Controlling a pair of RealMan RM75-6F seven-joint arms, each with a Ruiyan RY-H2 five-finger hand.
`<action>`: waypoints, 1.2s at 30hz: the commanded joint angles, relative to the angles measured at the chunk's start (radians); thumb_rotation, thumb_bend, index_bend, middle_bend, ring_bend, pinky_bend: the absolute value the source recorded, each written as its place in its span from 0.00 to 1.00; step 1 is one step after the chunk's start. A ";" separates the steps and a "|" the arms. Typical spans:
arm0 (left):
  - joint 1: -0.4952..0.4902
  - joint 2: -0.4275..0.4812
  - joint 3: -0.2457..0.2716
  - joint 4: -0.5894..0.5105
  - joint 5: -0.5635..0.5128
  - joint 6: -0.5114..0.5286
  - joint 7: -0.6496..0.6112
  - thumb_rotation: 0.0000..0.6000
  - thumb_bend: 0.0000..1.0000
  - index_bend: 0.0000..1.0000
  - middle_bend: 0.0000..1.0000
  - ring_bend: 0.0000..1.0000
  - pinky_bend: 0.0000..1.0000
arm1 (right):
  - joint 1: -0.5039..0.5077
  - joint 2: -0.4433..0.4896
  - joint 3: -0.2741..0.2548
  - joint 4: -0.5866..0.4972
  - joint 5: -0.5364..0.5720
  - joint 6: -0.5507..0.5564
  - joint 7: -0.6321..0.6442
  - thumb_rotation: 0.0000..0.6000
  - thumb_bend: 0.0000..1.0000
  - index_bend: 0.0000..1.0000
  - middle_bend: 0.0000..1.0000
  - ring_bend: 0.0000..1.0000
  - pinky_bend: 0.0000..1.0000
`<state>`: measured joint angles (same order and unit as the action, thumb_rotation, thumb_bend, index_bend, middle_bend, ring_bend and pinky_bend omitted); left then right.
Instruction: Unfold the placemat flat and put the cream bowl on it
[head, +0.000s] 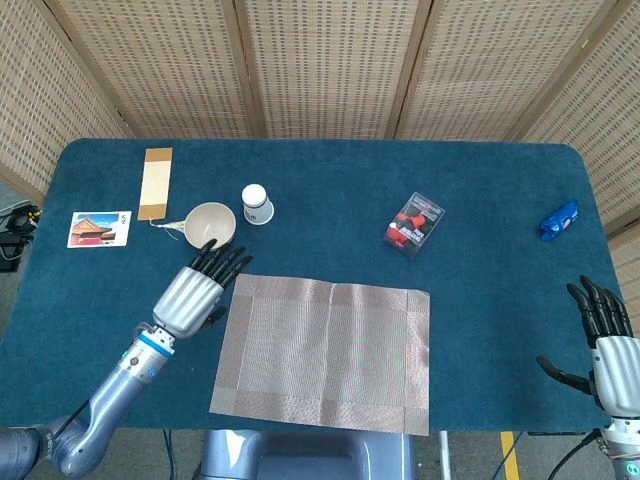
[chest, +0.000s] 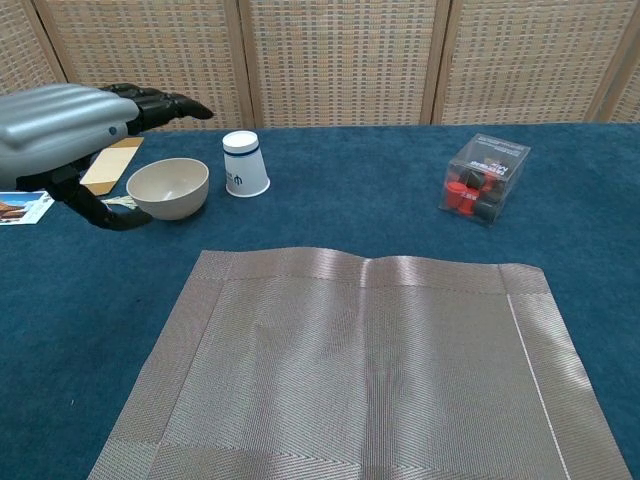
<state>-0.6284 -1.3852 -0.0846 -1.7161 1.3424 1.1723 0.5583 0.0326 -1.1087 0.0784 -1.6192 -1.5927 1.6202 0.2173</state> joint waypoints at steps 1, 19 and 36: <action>-0.002 -0.057 -0.051 0.109 -0.062 0.015 0.016 1.00 0.30 0.11 0.00 0.00 0.00 | 0.002 -0.003 0.002 0.004 0.007 -0.006 -0.002 1.00 0.16 0.06 0.00 0.00 0.00; -0.036 -0.184 -0.098 0.407 -0.181 -0.065 -0.037 1.00 0.30 0.30 0.00 0.00 0.00 | 0.013 -0.018 0.012 0.026 0.044 -0.038 -0.018 1.00 0.16 0.06 0.00 0.00 0.00; -0.082 -0.303 -0.107 0.649 -0.217 -0.148 -0.067 1.00 0.31 0.38 0.00 0.00 0.00 | 0.016 -0.026 0.027 0.043 0.083 -0.052 -0.034 1.00 0.16 0.06 0.00 0.00 0.00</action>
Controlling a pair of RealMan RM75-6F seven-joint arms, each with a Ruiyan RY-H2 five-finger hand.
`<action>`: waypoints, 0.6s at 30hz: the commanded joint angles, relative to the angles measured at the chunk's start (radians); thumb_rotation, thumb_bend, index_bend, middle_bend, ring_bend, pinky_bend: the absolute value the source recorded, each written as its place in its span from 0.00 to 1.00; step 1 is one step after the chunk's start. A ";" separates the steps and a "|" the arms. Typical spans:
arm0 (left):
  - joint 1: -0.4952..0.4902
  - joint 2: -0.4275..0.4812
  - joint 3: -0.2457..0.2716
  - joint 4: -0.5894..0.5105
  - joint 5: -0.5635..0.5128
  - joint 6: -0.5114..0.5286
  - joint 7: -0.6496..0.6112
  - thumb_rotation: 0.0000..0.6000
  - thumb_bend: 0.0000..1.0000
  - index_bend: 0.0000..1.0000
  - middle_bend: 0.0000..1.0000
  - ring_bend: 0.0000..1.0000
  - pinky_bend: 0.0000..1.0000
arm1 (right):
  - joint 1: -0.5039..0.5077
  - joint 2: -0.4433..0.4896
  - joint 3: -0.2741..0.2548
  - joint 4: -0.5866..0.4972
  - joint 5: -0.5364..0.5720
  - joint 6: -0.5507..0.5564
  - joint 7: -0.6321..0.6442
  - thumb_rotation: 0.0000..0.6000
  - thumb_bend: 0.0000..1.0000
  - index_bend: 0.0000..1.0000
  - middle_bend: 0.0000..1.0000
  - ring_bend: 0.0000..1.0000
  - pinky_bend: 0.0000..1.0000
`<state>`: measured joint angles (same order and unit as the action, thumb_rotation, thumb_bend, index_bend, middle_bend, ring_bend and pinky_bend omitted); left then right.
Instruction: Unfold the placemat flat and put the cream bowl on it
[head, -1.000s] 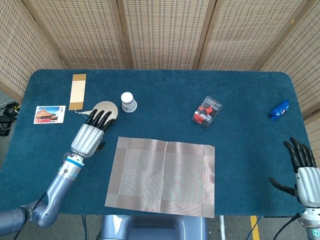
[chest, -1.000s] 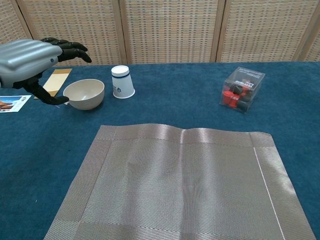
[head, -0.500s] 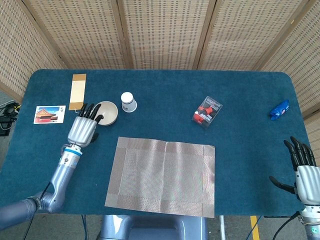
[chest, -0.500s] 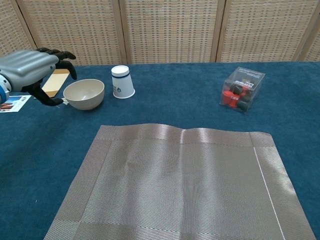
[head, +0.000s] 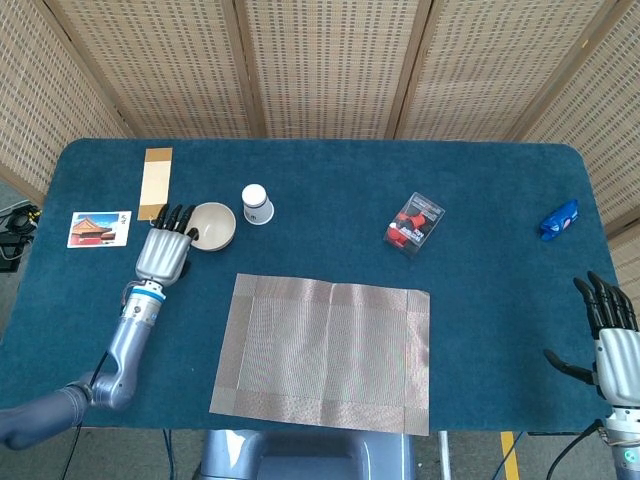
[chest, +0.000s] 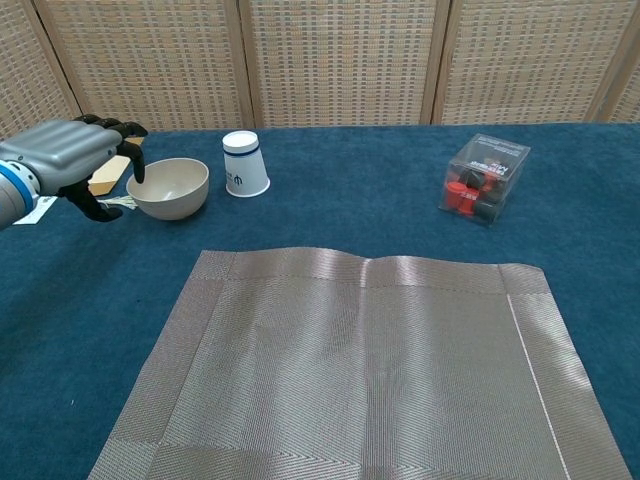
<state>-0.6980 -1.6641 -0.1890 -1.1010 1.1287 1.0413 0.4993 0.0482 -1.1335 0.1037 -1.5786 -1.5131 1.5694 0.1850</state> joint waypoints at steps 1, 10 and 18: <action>-0.016 -0.033 -0.005 0.049 -0.004 -0.022 -0.011 1.00 0.31 0.38 0.00 0.00 0.00 | 0.000 -0.002 0.003 0.003 0.006 -0.002 -0.004 1.00 0.16 0.06 0.00 0.00 0.00; -0.070 -0.137 -0.019 0.211 -0.015 -0.090 -0.027 1.00 0.31 0.46 0.00 0.00 0.00 | -0.003 -0.005 0.016 0.017 0.041 -0.009 -0.016 1.00 0.16 0.07 0.00 0.00 0.00; -0.092 -0.200 -0.028 0.313 0.002 -0.090 -0.052 1.00 0.32 0.56 0.00 0.00 0.00 | -0.012 0.002 0.026 0.016 0.052 0.006 -0.010 1.00 0.16 0.07 0.00 0.00 0.00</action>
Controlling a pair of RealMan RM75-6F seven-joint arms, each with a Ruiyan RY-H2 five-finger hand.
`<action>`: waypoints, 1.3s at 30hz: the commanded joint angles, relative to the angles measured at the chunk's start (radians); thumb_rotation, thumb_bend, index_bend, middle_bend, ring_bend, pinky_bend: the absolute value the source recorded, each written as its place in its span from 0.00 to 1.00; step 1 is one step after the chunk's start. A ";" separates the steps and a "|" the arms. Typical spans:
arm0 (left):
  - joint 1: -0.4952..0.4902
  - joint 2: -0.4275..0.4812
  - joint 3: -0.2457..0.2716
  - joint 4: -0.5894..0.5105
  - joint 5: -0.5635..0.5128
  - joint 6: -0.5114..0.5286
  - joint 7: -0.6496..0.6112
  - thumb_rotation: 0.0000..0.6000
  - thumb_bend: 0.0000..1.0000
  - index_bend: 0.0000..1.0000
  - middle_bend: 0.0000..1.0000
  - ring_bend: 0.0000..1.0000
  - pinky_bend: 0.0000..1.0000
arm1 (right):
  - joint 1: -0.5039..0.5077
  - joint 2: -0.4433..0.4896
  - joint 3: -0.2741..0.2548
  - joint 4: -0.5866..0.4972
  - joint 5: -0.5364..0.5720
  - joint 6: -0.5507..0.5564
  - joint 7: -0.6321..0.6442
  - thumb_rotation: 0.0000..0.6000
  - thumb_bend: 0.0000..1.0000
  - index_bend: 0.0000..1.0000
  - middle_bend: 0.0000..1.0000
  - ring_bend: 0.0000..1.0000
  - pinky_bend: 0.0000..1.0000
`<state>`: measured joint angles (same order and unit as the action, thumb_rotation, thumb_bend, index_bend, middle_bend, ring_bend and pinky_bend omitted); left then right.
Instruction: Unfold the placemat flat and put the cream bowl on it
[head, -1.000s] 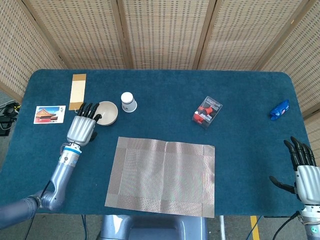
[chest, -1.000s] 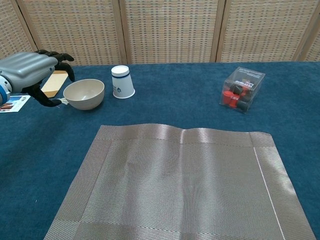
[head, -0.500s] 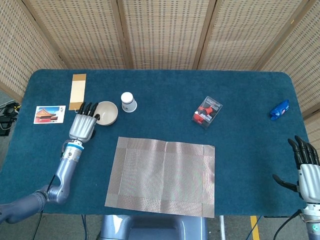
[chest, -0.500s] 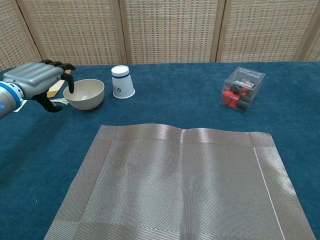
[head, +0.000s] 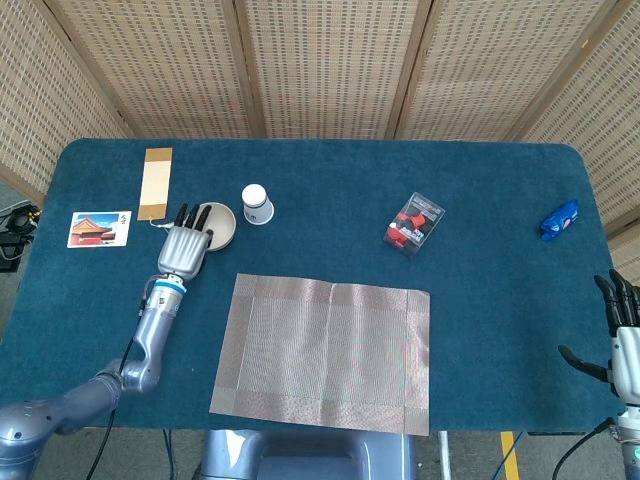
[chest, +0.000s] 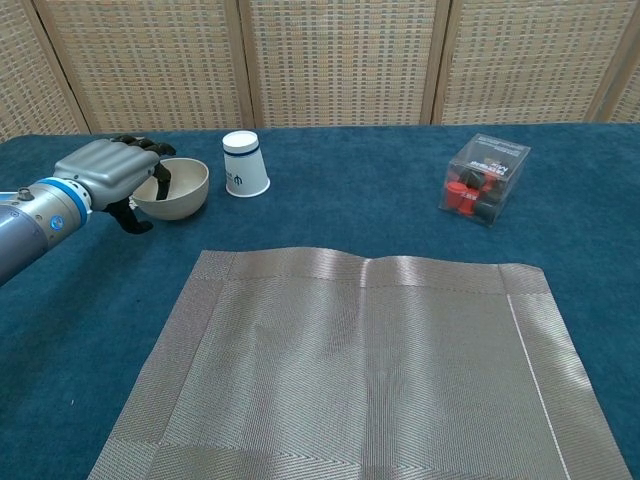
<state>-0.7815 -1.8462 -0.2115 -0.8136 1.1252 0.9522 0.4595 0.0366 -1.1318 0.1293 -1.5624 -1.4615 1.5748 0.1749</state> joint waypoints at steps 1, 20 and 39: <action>-0.012 -0.027 -0.011 0.040 0.005 0.001 -0.017 1.00 0.33 0.59 0.00 0.00 0.00 | -0.001 0.000 0.000 0.000 -0.001 0.001 -0.002 1.00 0.16 0.07 0.00 0.00 0.00; 0.037 0.008 0.035 -0.038 0.112 0.106 -0.090 1.00 0.49 0.78 0.00 0.00 0.00 | -0.002 0.001 -0.003 -0.009 -0.018 0.004 -0.001 1.00 0.16 0.07 0.00 0.00 0.00; 0.093 0.196 0.235 -0.588 0.412 0.222 0.045 1.00 0.49 0.76 0.00 0.00 0.00 | -0.012 0.019 -0.016 -0.028 -0.055 0.026 0.032 1.00 0.16 0.07 0.00 0.00 0.00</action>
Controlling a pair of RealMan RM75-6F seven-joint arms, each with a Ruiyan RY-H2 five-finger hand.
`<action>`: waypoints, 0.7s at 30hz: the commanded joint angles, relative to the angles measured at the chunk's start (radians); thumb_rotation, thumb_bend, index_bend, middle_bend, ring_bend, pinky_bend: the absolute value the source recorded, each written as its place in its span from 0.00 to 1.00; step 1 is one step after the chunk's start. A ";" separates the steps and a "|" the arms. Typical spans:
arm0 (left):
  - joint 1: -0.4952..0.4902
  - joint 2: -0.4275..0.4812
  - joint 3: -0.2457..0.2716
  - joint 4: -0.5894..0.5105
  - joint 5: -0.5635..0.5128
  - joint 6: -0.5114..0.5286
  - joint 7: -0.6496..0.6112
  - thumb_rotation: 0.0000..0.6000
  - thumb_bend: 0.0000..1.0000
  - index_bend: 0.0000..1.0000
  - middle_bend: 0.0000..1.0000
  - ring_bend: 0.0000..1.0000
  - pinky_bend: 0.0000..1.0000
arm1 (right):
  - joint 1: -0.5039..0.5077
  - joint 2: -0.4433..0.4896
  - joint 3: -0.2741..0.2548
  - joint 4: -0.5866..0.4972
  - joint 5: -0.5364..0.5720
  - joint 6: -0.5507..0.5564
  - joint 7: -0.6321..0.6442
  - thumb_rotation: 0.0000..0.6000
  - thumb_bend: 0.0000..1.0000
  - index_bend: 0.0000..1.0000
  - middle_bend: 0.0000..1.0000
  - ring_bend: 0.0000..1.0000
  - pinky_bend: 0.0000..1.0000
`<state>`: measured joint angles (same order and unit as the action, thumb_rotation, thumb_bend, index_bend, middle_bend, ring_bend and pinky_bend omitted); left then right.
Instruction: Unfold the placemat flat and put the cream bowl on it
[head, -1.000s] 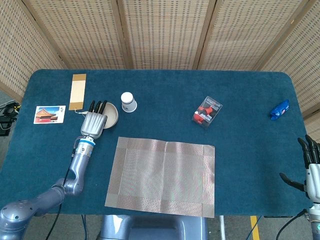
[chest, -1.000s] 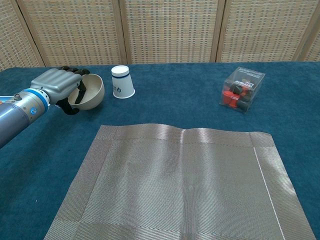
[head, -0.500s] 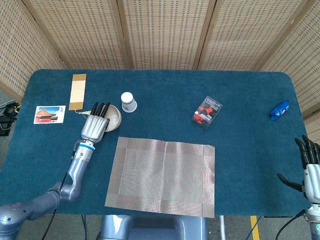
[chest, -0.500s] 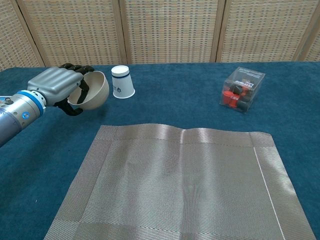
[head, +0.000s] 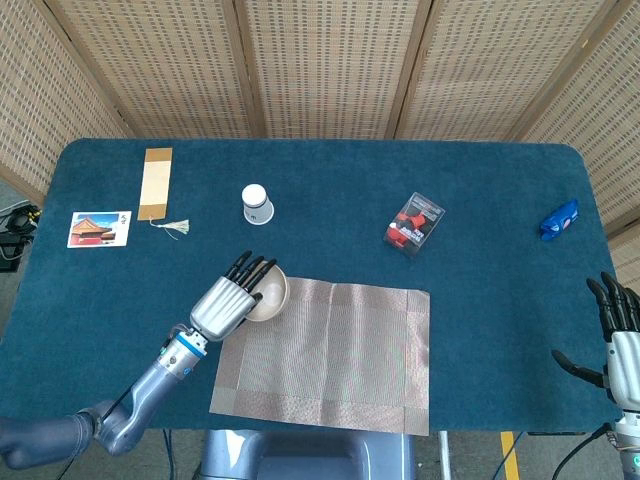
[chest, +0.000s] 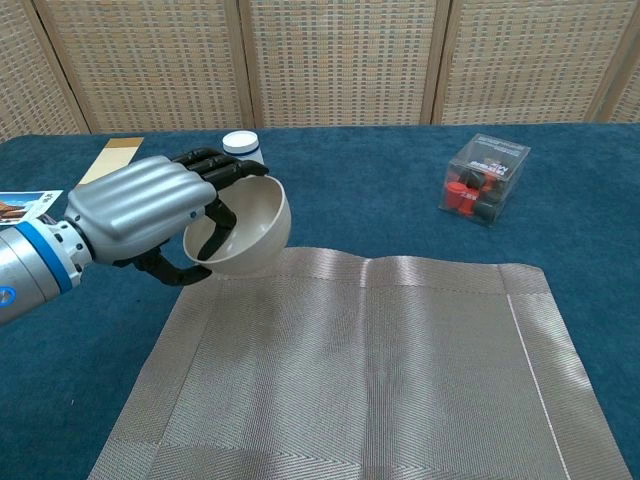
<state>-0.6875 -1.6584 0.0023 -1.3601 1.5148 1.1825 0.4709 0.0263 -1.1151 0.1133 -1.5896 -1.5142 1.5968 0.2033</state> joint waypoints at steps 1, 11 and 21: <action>-0.004 0.006 0.025 -0.056 0.028 -0.017 0.047 1.00 0.49 0.75 0.00 0.00 0.00 | -0.003 0.004 0.001 -0.002 -0.005 0.008 0.008 1.00 0.16 0.07 0.00 0.00 0.00; -0.034 -0.054 0.018 -0.147 -0.004 -0.130 0.174 1.00 0.49 0.74 0.00 0.00 0.00 | -0.013 0.019 -0.001 -0.007 -0.026 0.036 0.046 1.00 0.16 0.07 0.00 0.00 0.00; -0.054 -0.134 -0.037 -0.166 -0.110 -0.192 0.306 1.00 0.48 0.58 0.00 0.00 0.00 | -0.016 0.029 -0.005 -0.012 -0.040 0.044 0.069 1.00 0.16 0.07 0.00 0.00 0.00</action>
<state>-0.7388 -1.7867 -0.0286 -1.5222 1.4135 0.9961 0.7680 0.0102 -1.0862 0.1084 -1.6016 -1.5542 1.6411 0.2718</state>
